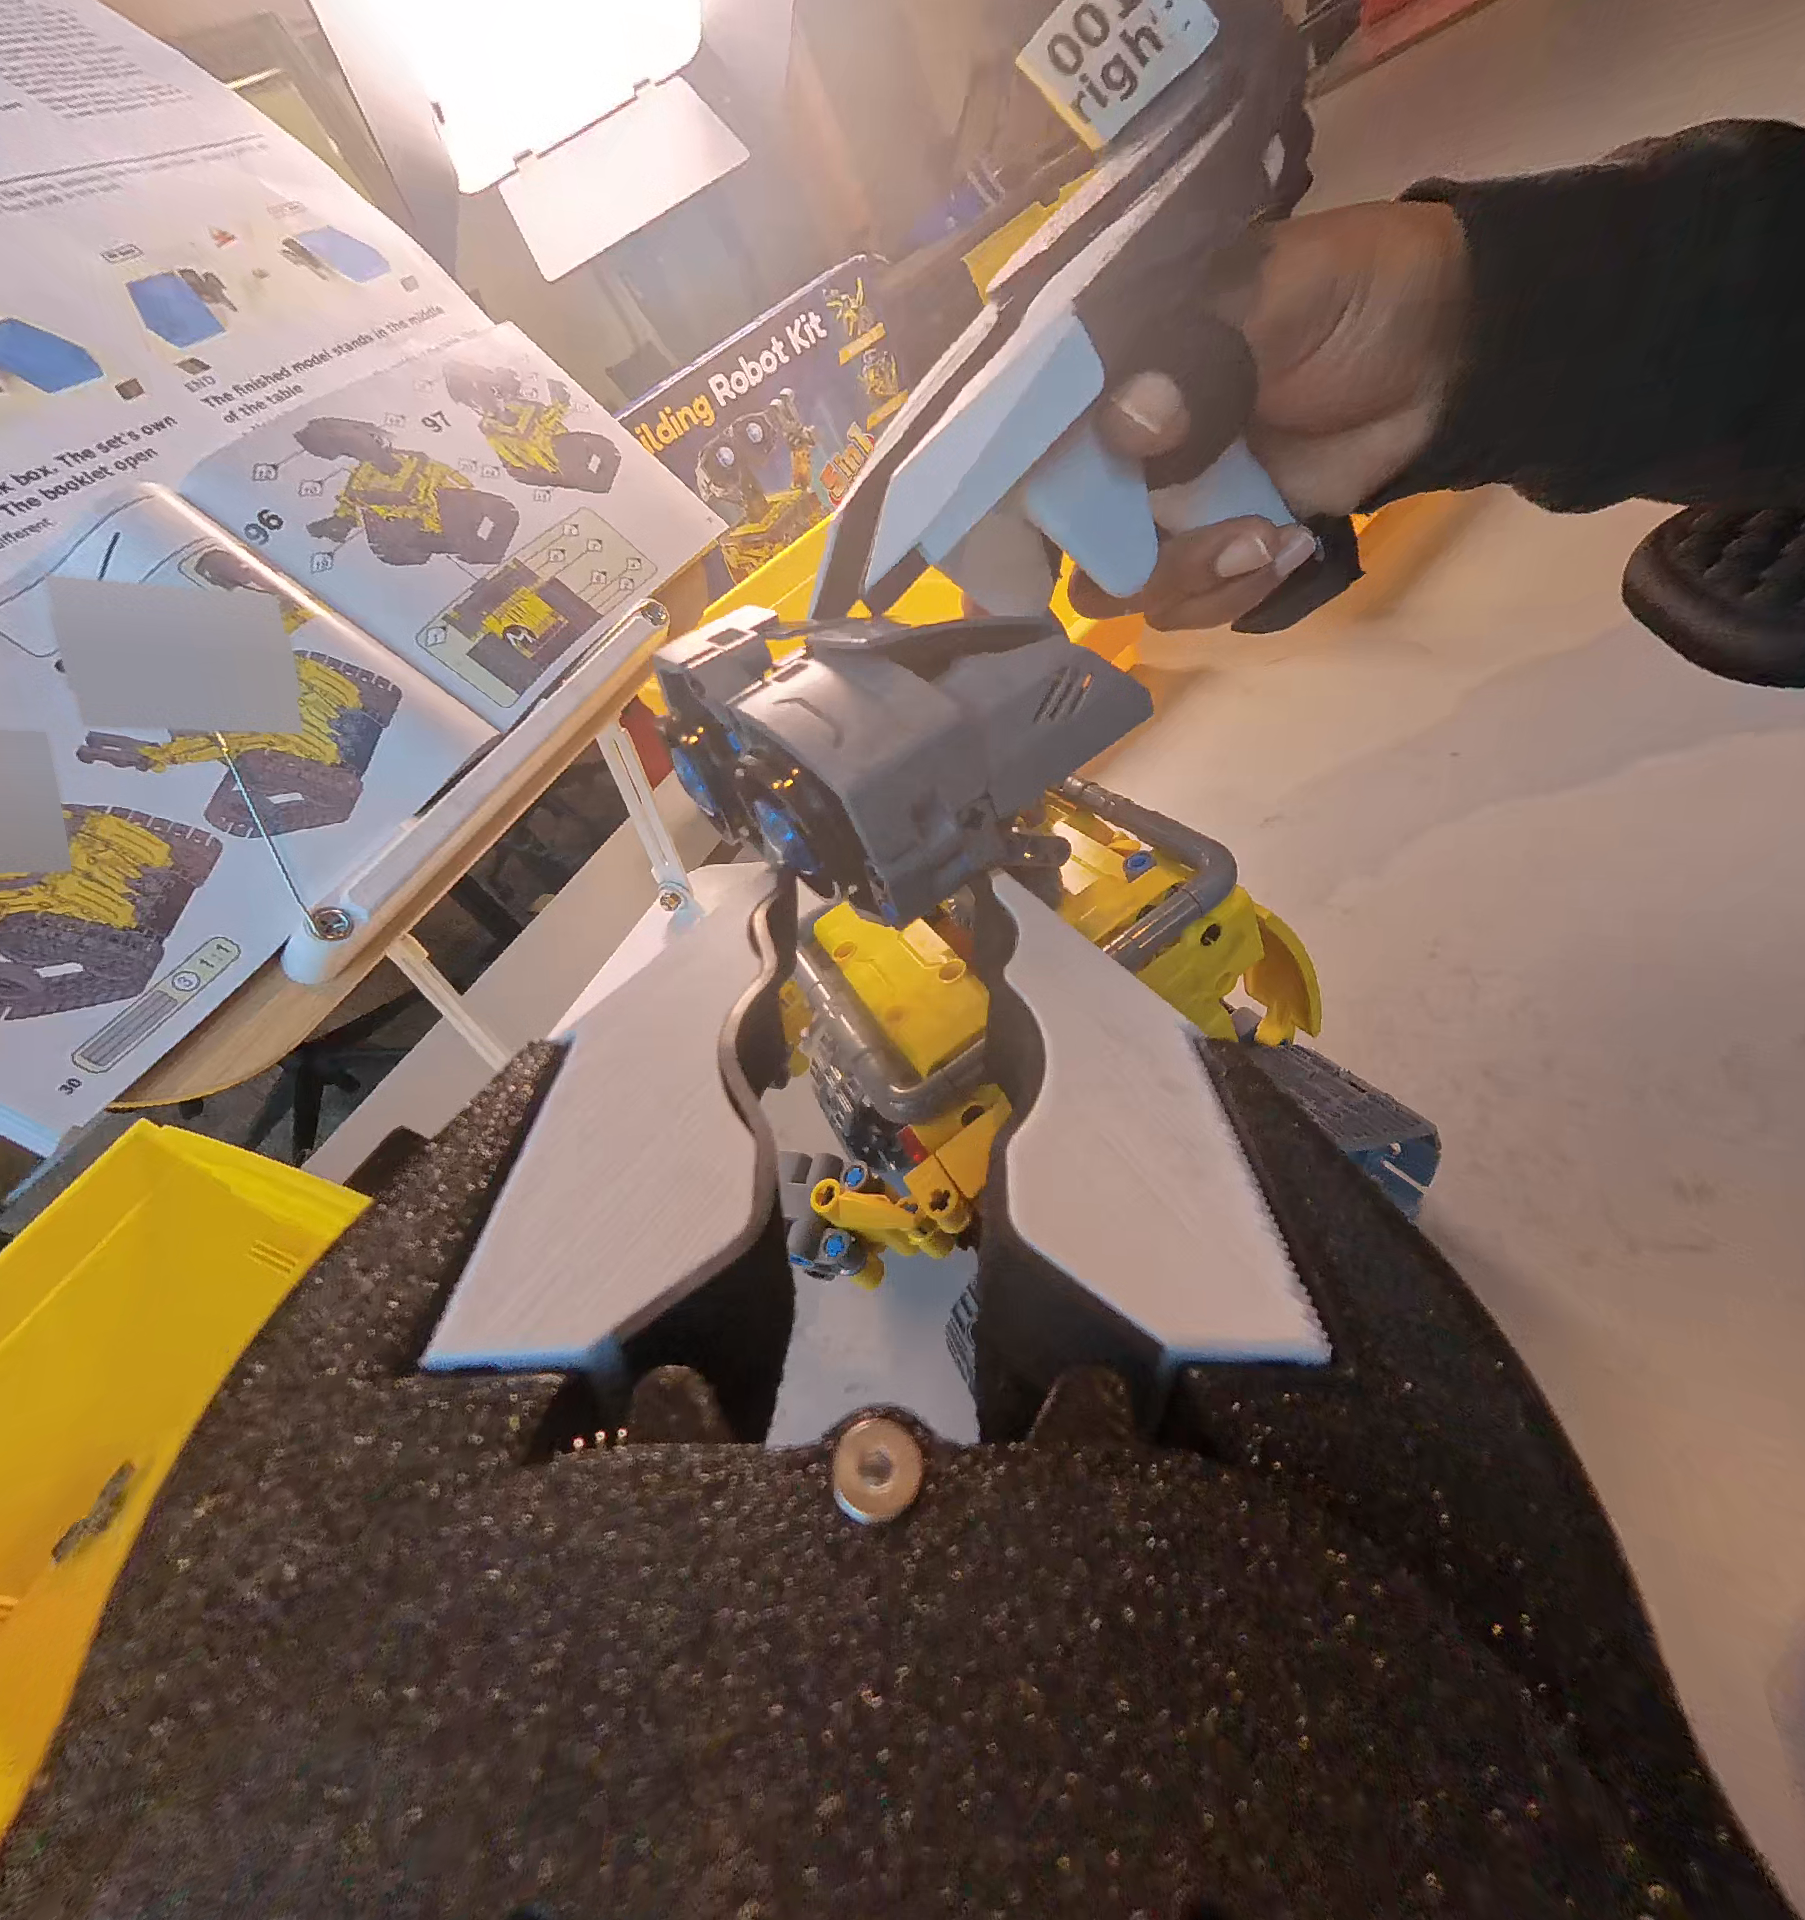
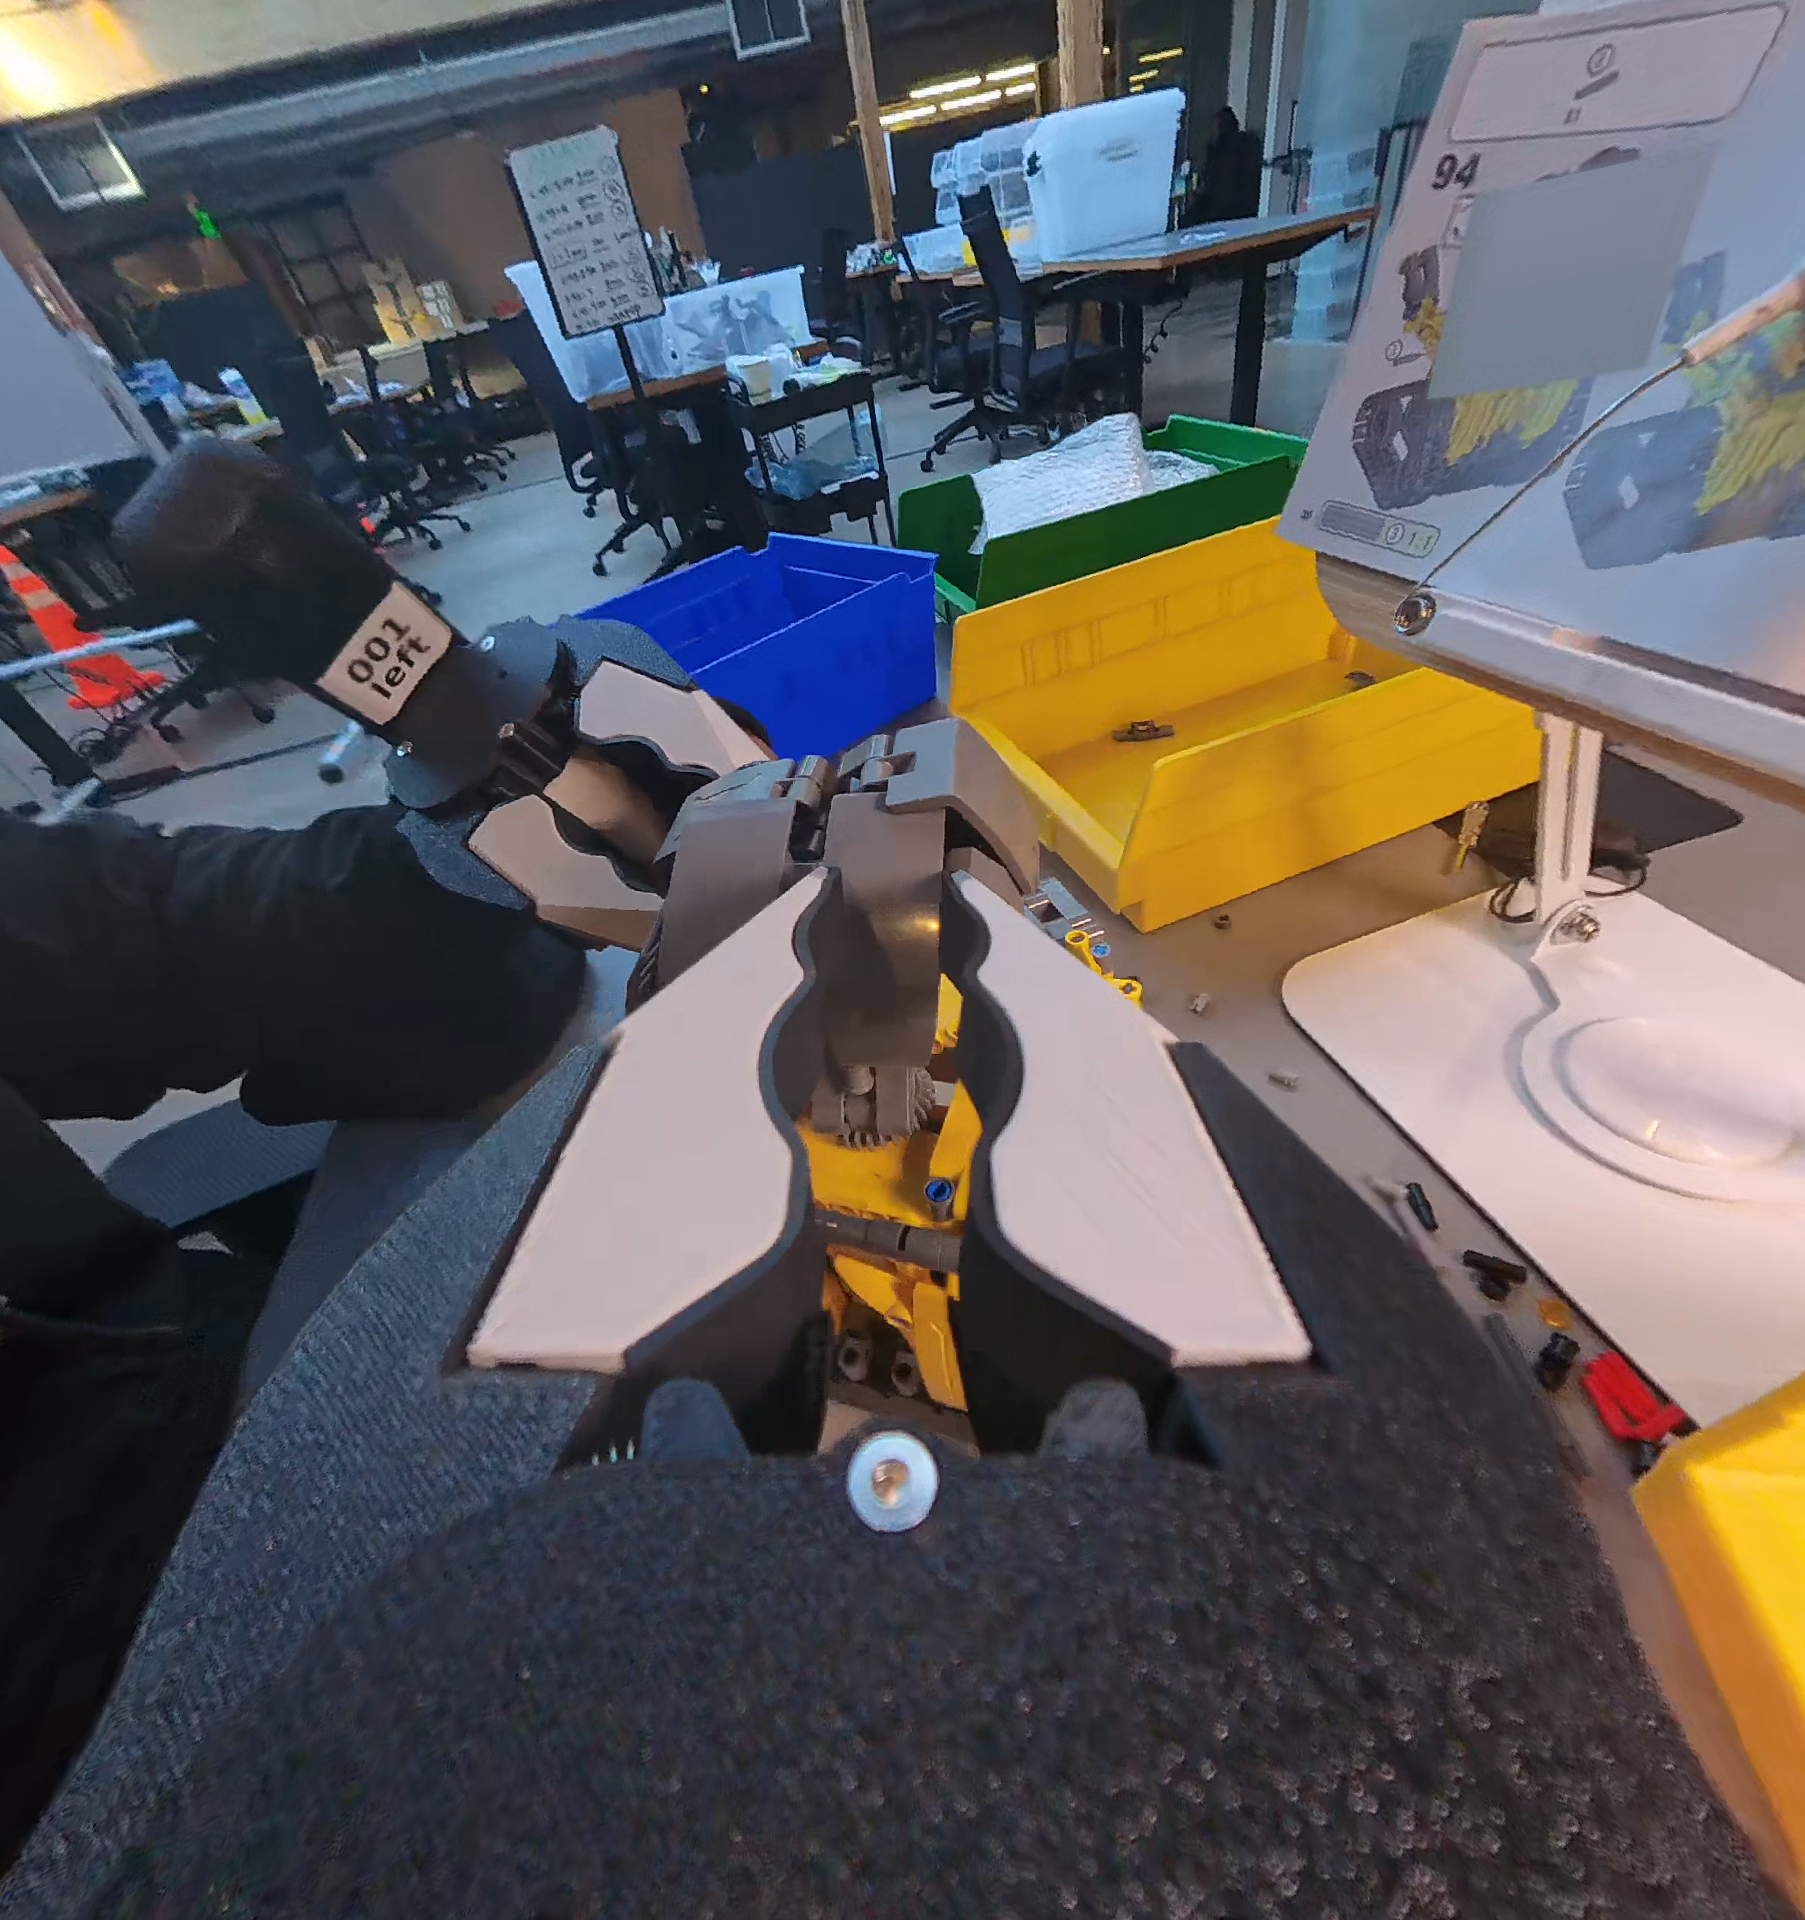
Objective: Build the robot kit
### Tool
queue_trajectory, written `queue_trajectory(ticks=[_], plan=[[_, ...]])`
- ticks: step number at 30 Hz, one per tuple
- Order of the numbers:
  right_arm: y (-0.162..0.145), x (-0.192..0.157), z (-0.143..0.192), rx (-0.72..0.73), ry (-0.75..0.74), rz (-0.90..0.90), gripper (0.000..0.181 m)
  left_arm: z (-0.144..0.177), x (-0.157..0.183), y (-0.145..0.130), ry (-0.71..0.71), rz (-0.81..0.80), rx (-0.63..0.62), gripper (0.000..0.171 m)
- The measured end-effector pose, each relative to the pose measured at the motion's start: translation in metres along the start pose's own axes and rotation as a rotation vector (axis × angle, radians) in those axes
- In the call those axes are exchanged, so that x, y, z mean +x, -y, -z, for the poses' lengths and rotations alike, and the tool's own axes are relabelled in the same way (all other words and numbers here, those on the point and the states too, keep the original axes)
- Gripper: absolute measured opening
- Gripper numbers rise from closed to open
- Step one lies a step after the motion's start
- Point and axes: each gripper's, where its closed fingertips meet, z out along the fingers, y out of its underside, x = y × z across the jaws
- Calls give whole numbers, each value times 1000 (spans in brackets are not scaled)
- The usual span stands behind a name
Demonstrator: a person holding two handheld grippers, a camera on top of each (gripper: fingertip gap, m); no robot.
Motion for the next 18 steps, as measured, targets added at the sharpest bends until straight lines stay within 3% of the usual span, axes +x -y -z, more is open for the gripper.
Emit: queue_trajectory(ticks=[4,9,15,18], plan=[[0,-3,4,1,-15,111,11,0,-4,-8,15,55,-21,27],[0,6,6,17,-47,63,12,-1,-12,-8,29,104,-2,22],[-4,10,28,-45,-99,99,31,11,-16,-10,12,145,22,22],[-25,7,34,-116,-113,74,46,23,-20,-1,-9,172,80,21]])
